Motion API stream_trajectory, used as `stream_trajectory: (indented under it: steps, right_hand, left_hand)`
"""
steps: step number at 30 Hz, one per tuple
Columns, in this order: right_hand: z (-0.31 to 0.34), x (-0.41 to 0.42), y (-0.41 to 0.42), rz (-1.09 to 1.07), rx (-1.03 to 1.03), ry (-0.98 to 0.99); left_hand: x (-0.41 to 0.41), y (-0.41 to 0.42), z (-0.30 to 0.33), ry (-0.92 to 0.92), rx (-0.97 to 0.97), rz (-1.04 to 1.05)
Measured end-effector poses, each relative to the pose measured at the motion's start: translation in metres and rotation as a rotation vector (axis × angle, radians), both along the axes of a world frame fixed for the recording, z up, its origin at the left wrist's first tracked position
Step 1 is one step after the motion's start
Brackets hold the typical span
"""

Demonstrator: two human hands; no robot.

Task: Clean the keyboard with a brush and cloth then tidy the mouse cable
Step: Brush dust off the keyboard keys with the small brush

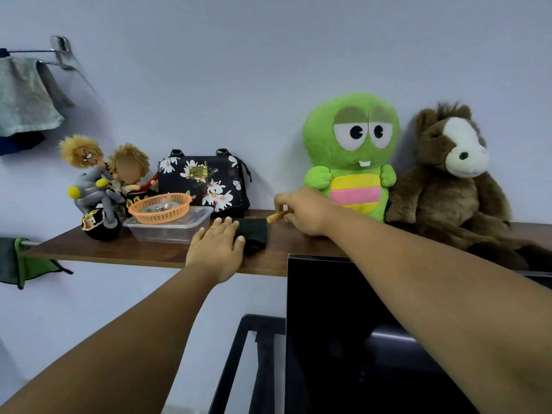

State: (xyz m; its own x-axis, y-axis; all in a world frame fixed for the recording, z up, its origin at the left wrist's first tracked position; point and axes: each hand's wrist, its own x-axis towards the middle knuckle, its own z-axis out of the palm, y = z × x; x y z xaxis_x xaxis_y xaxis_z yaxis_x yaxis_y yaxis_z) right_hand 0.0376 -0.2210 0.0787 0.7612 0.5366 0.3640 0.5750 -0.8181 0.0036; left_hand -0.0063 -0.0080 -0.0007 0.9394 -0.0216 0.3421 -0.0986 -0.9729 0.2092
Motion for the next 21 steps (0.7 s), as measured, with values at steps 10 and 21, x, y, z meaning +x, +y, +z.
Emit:
stream_trajectory:
  steps: [10, 21]
  right_hand:
    - [0.014, -0.1, -0.075, 0.156, 0.695, -0.224]
    - [-0.049, -0.215, -0.186, 0.203, 1.158, -0.049]
  left_hand:
    - [-0.034, -0.063, 0.042, -0.313, -0.099, -0.114]
    - [-0.137, -0.158, 0.002, -0.501, -0.192, -0.209]
